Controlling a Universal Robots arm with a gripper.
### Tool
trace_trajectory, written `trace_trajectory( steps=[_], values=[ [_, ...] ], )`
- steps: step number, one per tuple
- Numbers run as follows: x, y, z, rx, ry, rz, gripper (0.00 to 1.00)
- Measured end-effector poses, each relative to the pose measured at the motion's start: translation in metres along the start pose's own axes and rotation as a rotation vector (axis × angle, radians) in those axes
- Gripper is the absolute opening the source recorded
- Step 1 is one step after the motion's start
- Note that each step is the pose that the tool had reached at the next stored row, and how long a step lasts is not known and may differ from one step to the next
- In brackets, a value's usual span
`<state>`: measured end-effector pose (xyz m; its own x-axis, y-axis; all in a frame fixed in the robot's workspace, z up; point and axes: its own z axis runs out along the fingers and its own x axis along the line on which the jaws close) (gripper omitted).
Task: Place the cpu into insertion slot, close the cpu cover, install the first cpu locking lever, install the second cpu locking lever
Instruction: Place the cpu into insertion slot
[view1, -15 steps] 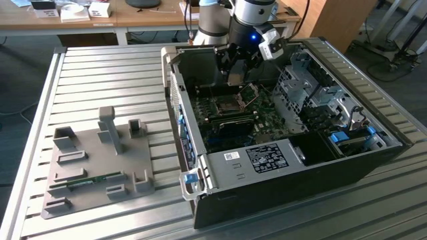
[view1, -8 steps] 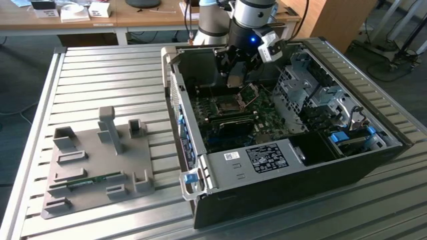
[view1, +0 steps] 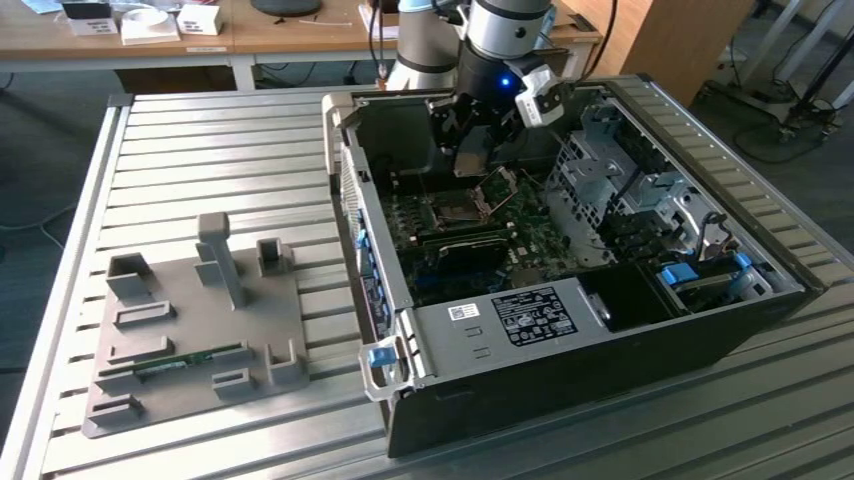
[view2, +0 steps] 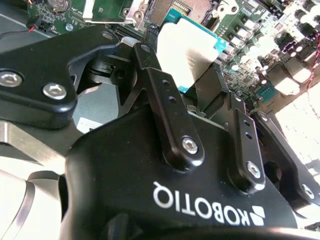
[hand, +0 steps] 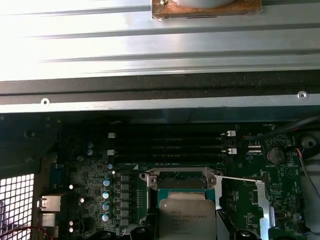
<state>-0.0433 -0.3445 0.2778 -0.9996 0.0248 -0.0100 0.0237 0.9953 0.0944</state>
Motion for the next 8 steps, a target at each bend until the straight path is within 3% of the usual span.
trace_trajectory(
  steps=[8],
  values=[
    [0.0, -0.0001, 0.0011, -0.0003, -0.0001, 0.0, 0.54]
  ],
)
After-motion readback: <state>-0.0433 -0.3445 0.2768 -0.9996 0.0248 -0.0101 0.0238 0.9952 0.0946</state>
